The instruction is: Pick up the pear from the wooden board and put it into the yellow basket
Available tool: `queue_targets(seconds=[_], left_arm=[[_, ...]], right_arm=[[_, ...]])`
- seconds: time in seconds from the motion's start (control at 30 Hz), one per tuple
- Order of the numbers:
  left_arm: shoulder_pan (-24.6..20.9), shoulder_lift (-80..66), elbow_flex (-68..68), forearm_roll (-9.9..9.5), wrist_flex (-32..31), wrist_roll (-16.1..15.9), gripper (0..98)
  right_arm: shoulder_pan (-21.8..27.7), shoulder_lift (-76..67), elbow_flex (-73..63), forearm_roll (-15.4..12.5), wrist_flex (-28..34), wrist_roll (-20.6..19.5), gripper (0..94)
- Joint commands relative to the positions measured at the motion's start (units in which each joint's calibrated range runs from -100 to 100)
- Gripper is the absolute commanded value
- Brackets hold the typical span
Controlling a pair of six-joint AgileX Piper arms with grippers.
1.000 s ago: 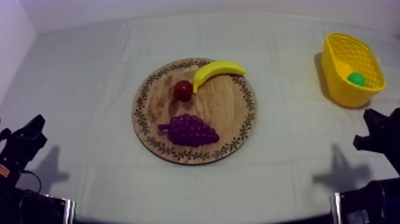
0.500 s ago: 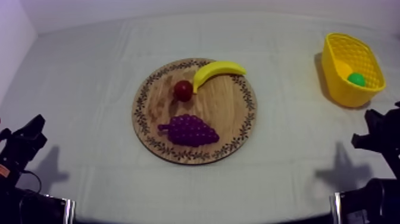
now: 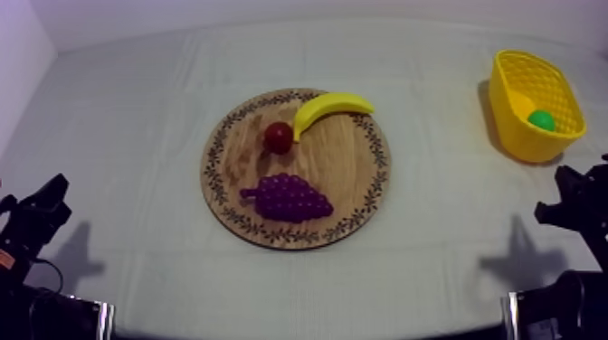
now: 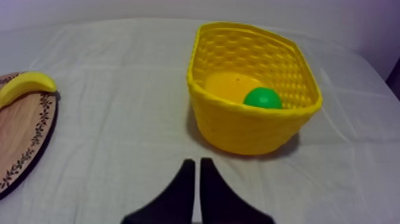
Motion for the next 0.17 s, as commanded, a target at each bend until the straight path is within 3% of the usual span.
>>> queue_targets(seconds=[0.0,0.13], left_arm=[[0.0,0.0,0.0,-0.02,0.0,0.0,0.1],[0.0,0.0,0.0,-0.02,0.0,0.0,0.1]], right_arm=[[0.0,0.0,0.0,0.1,0.0,0.0,0.2],[0.0,0.0,0.0,0.1,0.0,0.0,0.2]])
